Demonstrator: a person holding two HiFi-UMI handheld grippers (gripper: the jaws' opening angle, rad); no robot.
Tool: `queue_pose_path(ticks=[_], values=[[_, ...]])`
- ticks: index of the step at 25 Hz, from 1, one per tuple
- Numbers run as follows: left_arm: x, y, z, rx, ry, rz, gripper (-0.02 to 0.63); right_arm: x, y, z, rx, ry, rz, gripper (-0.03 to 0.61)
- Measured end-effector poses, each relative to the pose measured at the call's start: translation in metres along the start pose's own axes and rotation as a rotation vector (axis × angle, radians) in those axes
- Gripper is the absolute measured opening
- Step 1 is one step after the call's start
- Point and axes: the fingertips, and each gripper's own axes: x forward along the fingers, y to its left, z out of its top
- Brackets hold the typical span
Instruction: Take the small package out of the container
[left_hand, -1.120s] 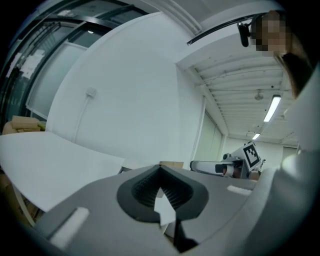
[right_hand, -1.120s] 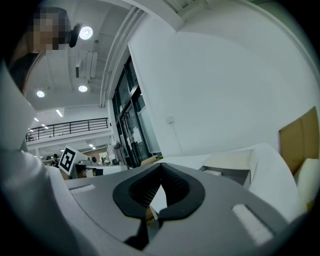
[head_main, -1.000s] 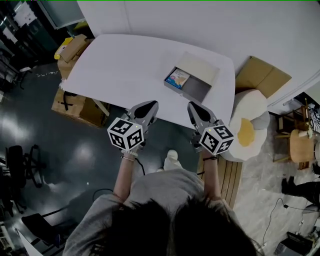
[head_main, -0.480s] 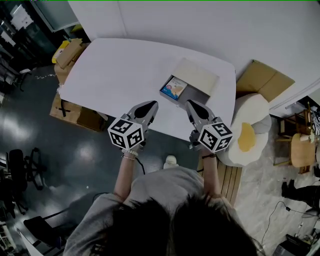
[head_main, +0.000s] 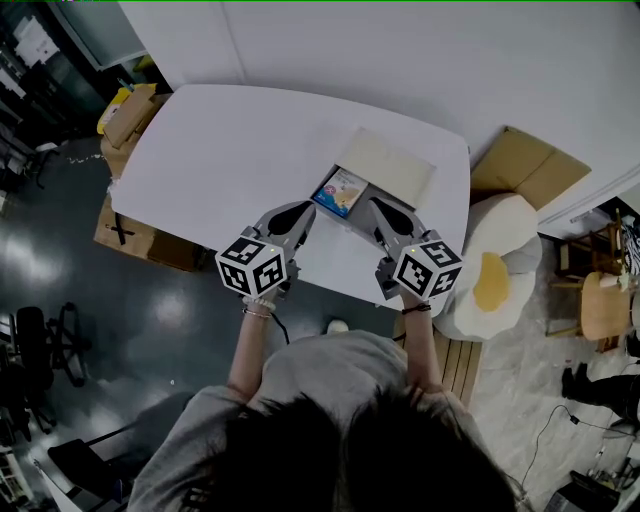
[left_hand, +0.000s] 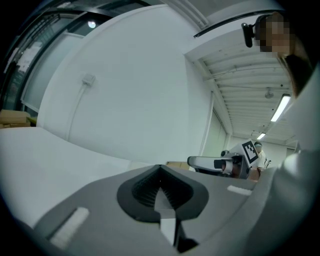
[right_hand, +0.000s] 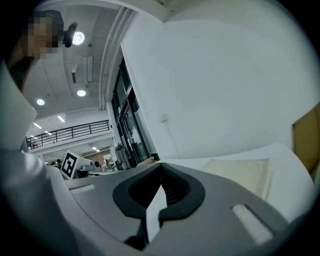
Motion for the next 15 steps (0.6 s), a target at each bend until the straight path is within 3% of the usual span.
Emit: queue_pose_path(ticks=[9,15], values=[[0.016,0.02,-0.004,-0.024,0.032,0.002,-0.011,0.019,-0.014,-0.007,0.057,0.024,-0.003,0.012],[0.03,0.031,-0.012,-0.037,0.097,-0.036,-0.011,0.028,-0.028,-0.017,0.135,0.031,-0.059,0.012]])
